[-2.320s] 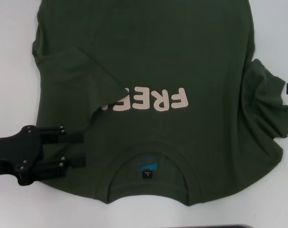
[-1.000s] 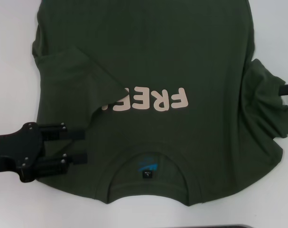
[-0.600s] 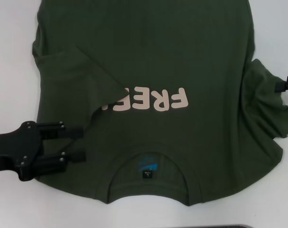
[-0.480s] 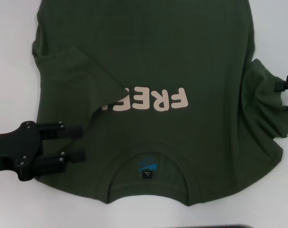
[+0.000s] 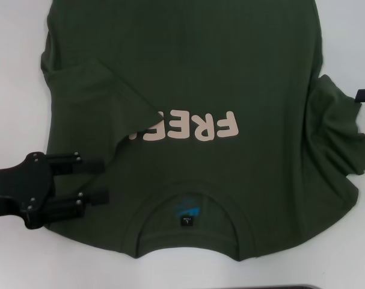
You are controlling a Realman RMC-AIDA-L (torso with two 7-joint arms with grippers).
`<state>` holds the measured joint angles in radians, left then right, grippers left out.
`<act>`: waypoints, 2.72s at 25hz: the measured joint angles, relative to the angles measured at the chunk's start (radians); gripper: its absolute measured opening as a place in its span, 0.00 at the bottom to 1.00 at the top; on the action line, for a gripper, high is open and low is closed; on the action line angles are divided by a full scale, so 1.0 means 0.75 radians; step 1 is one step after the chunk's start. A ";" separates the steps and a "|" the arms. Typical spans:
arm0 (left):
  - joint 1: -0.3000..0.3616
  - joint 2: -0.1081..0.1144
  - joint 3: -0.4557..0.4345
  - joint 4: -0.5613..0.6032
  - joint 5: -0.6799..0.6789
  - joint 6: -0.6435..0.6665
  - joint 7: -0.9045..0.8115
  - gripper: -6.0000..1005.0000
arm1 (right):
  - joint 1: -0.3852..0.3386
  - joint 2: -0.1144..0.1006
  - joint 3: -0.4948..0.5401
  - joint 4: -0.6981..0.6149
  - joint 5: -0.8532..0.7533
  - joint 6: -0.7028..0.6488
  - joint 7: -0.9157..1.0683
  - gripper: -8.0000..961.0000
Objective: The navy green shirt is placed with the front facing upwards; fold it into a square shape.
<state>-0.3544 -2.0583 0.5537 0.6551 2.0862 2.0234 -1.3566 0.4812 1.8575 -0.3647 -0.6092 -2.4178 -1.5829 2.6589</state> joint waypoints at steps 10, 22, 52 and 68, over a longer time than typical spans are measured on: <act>-0.001 0.000 0.000 0.000 0.000 -0.007 0.001 0.58 | 0.014 0.000 -0.010 0.035 -0.004 0.003 0.031 0.92; -0.005 0.002 0.000 0.000 0.000 -0.018 0.001 0.58 | -0.004 0.014 -0.002 0.062 -0.002 0.057 0.034 0.92; -0.017 -0.002 0.000 0.000 0.000 -0.032 -0.006 0.58 | 0.030 -0.009 -0.069 0.036 -0.001 0.063 -0.085 0.92; -0.019 -0.007 0.000 0.000 -0.020 -0.022 -0.011 0.58 | 0.034 -0.005 -0.166 -0.045 -0.004 0.042 -0.164 0.92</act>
<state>-0.3683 -2.0635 0.5537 0.6550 2.0711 2.0066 -1.3650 0.5070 1.8534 -0.4894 -0.6431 -2.4211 -1.5511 2.5362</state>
